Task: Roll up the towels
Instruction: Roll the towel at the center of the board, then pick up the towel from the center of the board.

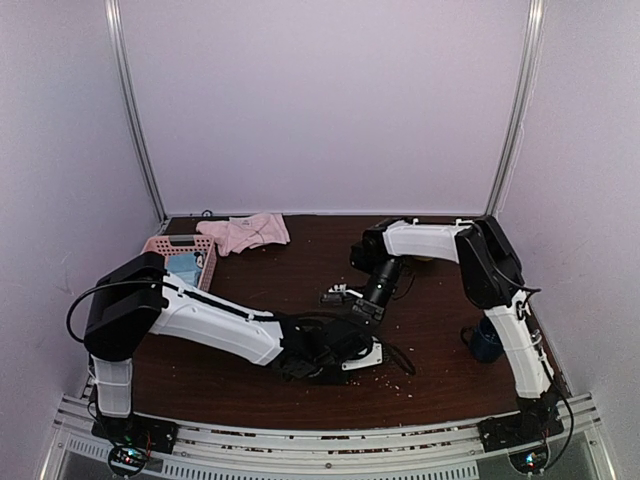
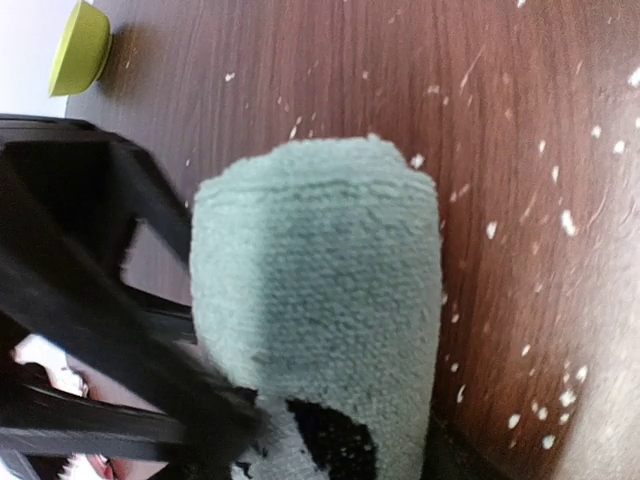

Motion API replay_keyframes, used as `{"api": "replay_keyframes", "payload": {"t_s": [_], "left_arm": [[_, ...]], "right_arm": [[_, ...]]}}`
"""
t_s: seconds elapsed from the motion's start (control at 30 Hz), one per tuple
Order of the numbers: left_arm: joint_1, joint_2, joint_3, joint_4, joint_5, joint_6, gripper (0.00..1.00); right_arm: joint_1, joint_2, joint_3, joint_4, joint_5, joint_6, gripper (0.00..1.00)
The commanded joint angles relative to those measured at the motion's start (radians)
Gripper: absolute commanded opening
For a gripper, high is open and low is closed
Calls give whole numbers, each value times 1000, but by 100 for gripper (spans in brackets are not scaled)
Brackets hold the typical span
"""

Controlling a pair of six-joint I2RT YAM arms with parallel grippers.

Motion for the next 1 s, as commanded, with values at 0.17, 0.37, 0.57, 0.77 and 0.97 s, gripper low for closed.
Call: {"api": "replay_keyframes", "payload": {"t_s": [0.17,0.37,0.57,0.77,0.97], "left_arm": [[1,134,38,-101,233,16,59],[9,170,73,-131,273,5,56],[15,193,93,-146,272,4,46],[19,184,112,-167,271,10,25],[42,49,59,-138,216,21,4]], "right_arm": [[-129,-181,-40,56,45,-9,58],[-154,-291,-125,136,115,44,57],[-192,-456,-234,221,156,96,55],[-259,-571,-293,276,149,121,53],[-312,-628,-369,345,128,108,51]]}}
